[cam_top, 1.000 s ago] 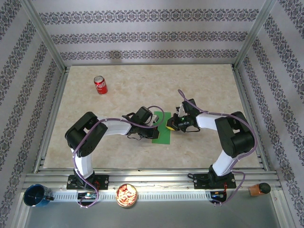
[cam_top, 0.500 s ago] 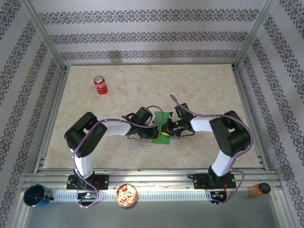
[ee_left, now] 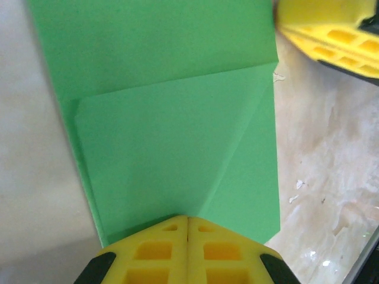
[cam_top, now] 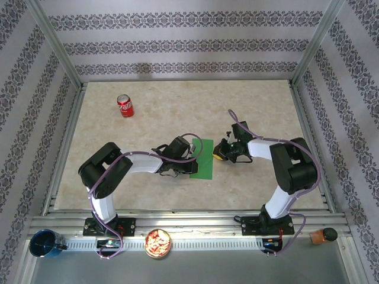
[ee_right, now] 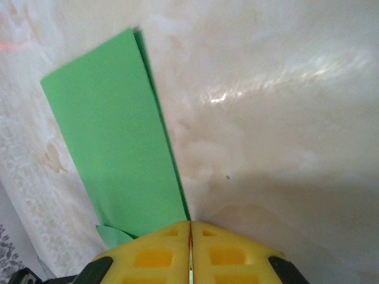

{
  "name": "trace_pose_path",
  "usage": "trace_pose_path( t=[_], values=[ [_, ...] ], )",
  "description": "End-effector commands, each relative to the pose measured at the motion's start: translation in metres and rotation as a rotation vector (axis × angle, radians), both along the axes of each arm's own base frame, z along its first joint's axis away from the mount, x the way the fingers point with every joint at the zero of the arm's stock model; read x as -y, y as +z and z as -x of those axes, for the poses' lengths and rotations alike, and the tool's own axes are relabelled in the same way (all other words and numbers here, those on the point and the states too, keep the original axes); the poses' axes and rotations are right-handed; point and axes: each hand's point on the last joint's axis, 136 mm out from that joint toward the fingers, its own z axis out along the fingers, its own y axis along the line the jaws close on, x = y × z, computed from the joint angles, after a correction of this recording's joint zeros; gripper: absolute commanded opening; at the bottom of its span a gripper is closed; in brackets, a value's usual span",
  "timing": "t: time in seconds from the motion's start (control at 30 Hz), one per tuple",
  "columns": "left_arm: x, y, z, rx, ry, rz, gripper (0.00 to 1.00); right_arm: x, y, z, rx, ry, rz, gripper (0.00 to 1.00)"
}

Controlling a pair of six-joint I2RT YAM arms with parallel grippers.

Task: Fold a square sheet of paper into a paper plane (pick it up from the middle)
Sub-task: Fold the triangle a second time at the center of the table.

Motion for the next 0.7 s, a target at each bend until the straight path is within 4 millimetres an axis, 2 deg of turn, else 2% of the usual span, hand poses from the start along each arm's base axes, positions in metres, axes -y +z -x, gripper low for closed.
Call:
trace_pose_path(
  t=[0.0, 0.1, 0.2, 0.37, 0.43, 0.5, 0.67],
  values=[
    [-0.013, -0.028, 0.022, -0.095, 0.109, -0.060, 0.00, -0.001, 0.022, 0.002, 0.085, 0.029, 0.025, 0.13],
    [0.003, -0.012, 0.021, -0.060, 0.168, 0.002, 0.00, 0.006, 0.026, 0.017, 0.089, 0.023, 0.054, 0.13],
    [0.014, 0.014, 0.017, 0.013, 0.170, 0.013, 0.01, 0.009, 0.025, 0.035, 0.078, 0.010, 0.043, 0.14],
    [0.008, 0.059, 0.002, 0.160, 0.123, -0.012, 0.15, 0.002, 0.023, 0.061, 0.048, 0.024, 0.011, 0.19],
    [0.000, 0.064, -0.005, 0.172, 0.092, -0.046, 0.16, -0.002, 0.022, 0.069, 0.026, 0.021, -0.005, 0.19],
    [-0.004, 0.061, -0.011, 0.156, 0.055, -0.048, 0.15, -0.007, 0.022, 0.075, 0.007, 0.021, -0.014, 0.19],
    [0.011, 0.056, -0.016, 0.118, -0.086, 0.041, 0.11, -0.014, 0.014, 0.086, -0.042, 0.016, -0.006, 0.23]
  ],
)
